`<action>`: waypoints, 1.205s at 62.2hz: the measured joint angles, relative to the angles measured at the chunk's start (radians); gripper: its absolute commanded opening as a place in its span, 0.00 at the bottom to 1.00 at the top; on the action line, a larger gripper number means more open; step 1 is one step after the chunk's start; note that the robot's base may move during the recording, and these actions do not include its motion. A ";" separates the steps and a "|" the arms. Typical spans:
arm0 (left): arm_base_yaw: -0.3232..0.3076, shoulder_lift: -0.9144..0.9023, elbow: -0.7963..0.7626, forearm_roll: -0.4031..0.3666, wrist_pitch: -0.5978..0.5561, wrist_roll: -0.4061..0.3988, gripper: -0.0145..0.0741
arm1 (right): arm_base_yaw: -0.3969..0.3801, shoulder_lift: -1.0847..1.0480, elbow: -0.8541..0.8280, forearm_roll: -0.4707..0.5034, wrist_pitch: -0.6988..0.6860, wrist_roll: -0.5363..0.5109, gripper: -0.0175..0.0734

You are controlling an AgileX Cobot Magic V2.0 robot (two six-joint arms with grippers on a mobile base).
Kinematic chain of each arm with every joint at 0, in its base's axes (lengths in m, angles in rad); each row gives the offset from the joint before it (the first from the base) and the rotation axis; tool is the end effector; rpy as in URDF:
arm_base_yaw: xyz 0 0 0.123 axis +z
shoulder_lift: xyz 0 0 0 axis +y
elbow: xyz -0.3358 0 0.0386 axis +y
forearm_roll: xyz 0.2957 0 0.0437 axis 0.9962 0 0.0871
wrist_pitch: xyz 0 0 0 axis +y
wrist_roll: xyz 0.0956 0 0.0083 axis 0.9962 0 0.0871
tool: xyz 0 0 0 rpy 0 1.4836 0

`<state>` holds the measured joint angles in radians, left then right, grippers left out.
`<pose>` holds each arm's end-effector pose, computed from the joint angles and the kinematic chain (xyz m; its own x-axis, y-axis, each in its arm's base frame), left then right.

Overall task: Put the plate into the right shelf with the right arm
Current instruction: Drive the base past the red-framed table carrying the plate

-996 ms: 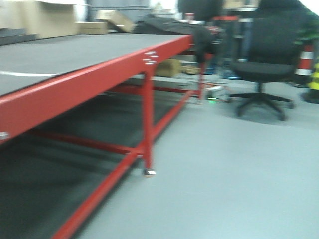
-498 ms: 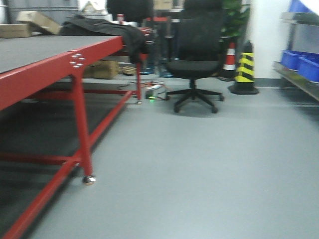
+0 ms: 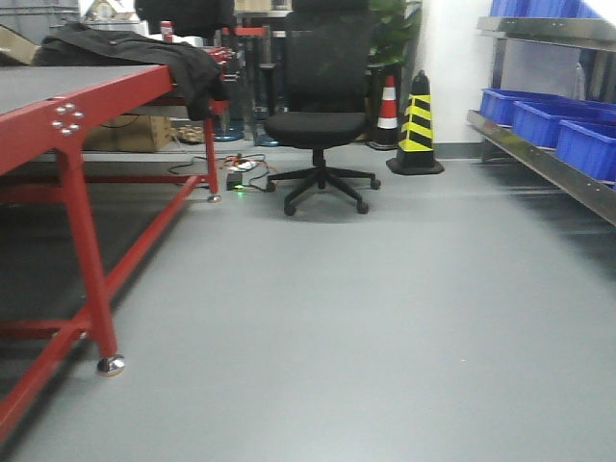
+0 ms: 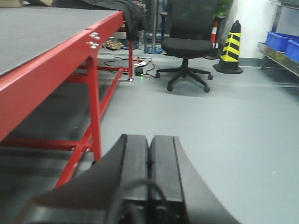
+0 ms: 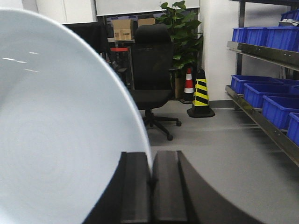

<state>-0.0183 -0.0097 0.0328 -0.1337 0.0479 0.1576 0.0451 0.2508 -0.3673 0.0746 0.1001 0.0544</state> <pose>0.0564 -0.0017 0.1967 0.0172 0.0237 -0.9996 0.0243 0.9994 0.0242 0.0682 0.0038 0.3314 0.0960 0.1327 -0.9865 -0.0653 0.9898 0.1268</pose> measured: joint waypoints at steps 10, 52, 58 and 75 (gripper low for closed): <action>0.000 0.000 0.000 0.000 0.000 0.000 0.02 | 0.000 0.000 0.000 0.000 0.000 0.000 0.25; 0.000 0.000 0.000 0.000 0.000 0.000 0.02 | 0.000 0.000 0.000 0.000 0.000 0.000 0.25; 0.000 0.000 0.000 0.000 0.000 0.000 0.02 | 0.000 0.000 0.000 0.000 0.000 0.000 0.25; 0.000 0.000 0.000 0.000 0.000 0.000 0.02 | -0.001 0.000 0.000 0.000 0.000 0.000 0.25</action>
<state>-0.0183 -0.0097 0.0328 -0.1337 0.0479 0.1576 0.0446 0.2508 -0.3673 0.0746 0.1001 0.0544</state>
